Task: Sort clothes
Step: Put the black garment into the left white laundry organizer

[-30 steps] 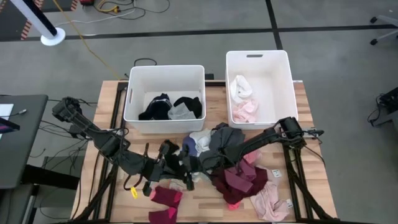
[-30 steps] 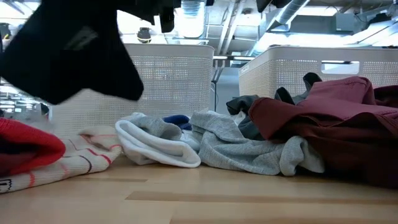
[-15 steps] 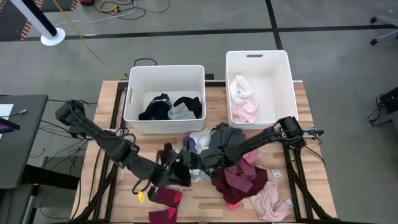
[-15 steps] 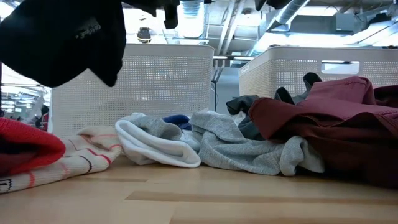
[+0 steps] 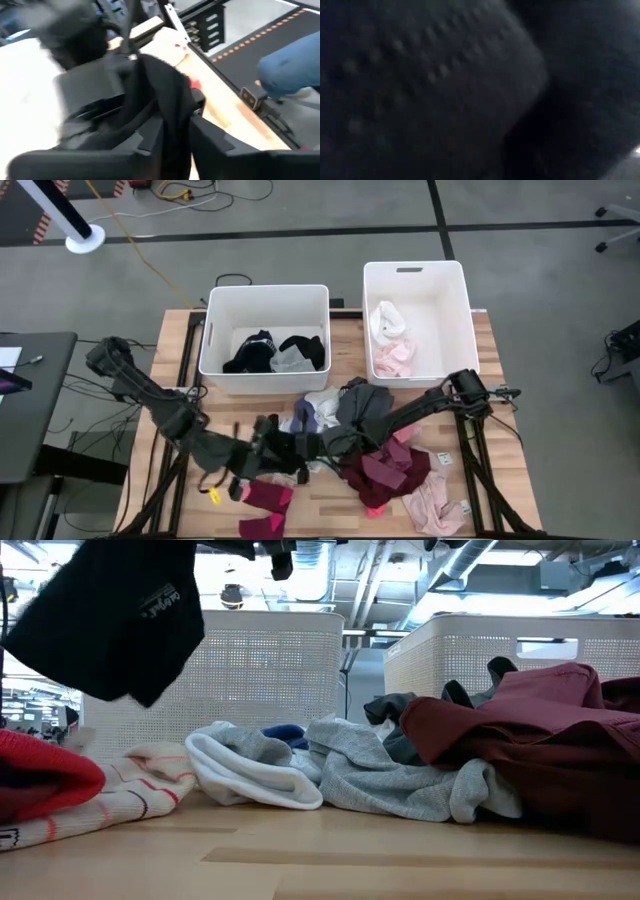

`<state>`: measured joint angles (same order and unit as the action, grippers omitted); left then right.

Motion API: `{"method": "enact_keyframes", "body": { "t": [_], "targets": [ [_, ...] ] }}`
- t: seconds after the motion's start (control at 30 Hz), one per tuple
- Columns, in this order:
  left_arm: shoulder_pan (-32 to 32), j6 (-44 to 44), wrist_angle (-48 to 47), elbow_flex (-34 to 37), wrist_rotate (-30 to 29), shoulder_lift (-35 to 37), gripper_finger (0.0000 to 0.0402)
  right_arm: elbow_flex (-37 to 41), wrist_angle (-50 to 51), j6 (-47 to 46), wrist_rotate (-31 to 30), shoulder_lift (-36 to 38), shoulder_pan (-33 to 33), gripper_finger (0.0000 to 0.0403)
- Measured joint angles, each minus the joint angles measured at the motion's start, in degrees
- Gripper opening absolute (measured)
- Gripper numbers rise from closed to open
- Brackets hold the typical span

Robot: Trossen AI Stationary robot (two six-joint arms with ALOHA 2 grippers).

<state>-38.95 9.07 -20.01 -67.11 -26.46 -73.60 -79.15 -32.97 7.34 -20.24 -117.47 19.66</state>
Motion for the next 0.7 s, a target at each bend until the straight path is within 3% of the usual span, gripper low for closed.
{"method": "enact_keyframes", "body": {
  "t": [0.33,0.57,0.7],
  "targets": [
    [-7.15,-8.05,-13.47,0.00,-12.70,7.47,0.0190,0.00,3.53,5.91,-2.78,5.58,0.37,0.0001],
    [-8.51,-21.09,-26.65,0.00,-13.12,6.72,0.0198,-0.07,7.35,11.56,-2.89,13.27,-1.58,0.0000],
    [-9.45,-25.00,-28.77,1.17,-12.40,5.36,0.0198,-0.07,8.20,14.74,-2.91,17.58,-3.98,0.0000]
  ]
}}
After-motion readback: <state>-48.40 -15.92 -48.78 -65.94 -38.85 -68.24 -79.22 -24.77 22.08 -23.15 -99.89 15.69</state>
